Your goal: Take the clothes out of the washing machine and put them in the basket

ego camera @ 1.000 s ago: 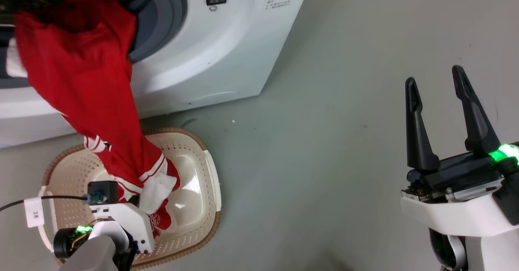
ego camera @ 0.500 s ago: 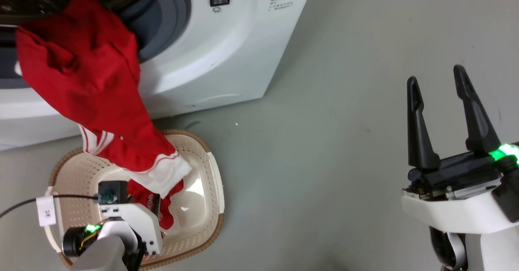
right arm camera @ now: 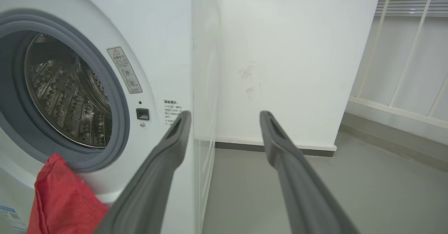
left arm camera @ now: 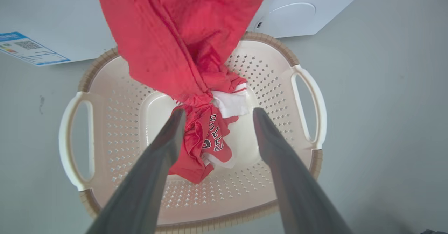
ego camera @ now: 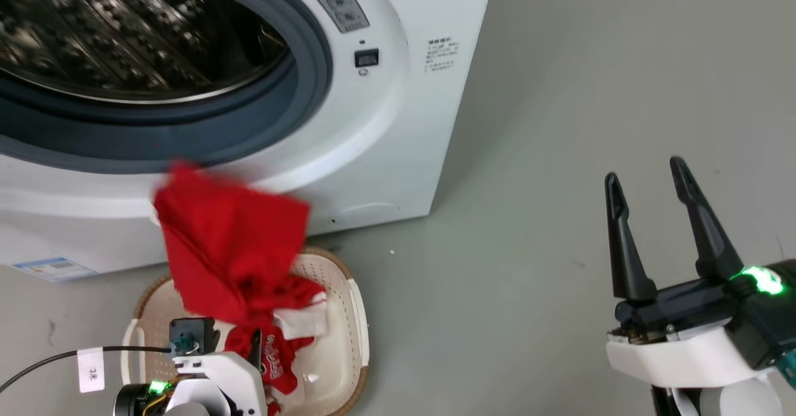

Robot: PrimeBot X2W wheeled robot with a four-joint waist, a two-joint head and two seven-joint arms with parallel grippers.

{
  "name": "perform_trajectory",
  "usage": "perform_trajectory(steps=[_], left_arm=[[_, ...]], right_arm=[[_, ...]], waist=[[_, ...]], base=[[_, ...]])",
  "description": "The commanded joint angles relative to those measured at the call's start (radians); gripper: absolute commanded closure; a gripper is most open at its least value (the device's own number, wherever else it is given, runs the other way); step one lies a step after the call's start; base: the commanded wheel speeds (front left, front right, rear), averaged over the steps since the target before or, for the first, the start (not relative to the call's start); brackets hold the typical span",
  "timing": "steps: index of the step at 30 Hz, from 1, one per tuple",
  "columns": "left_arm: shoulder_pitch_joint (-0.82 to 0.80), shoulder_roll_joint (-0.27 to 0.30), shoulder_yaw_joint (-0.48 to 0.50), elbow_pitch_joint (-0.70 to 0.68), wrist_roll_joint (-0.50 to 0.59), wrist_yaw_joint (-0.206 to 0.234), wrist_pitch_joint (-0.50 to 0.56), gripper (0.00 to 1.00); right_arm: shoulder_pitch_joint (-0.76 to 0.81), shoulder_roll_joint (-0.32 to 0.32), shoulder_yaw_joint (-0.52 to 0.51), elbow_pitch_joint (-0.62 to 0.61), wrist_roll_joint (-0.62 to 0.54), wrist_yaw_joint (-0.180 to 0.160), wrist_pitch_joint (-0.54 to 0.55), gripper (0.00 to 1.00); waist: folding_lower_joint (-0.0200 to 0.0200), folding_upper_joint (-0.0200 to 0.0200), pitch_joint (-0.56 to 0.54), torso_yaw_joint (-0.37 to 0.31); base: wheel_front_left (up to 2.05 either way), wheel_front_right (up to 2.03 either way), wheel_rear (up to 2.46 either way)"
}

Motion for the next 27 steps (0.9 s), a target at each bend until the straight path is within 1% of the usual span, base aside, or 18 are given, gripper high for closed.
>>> perform_trajectory(steps=[1,7,11,14,19,27], left_arm=[[0.01,0.006,0.02,-0.036,0.024,0.014,-0.003,0.0],[0.105,0.009,0.133,-0.209,0.151,0.07,-0.003,0.0],[0.165,-0.001,0.218,-0.318,0.237,0.098,-0.003,0.0],[0.212,-0.016,0.282,-0.408,0.302,0.111,-0.003,0.0],[0.29,-0.054,0.377,-0.547,0.401,0.114,-0.003,0.0],[0.378,-0.125,0.501,-0.737,0.522,0.093,-0.003,0.0]], right_arm=[[0.014,0.0,0.0,0.003,-0.002,-0.001,-0.002,0.0],[0.053,0.0,-0.003,0.012,-0.013,-0.001,-0.002,0.0],[0.077,0.0,-0.002,0.015,-0.017,-0.001,-0.002,0.0],[0.094,0.0,-0.002,0.017,-0.02,-0.001,-0.002,0.0],[0.122,0.0,-0.011,0.018,-0.021,-0.001,-0.002,0.0],[0.163,0.0,-0.022,0.022,-0.026,-0.001,-0.002,0.0]], waist=[[0.0,0.0,-0.033,0.012],[0.0,0.0,-0.093,0.02],[0.0,0.0,-0.128,0.023],[0.0,0.0,-0.152,0.025],[0.0,0.0,-0.192,0.037],[0.0,0.0,-0.246,0.068]], base=[[0.0,0.0,0.0],[0.0,0.0,0.0],[0.0,0.0,0.0],[0.0,0.0,0.0],[0.0,0.0,0.0],[0.0,0.0,0.0]])
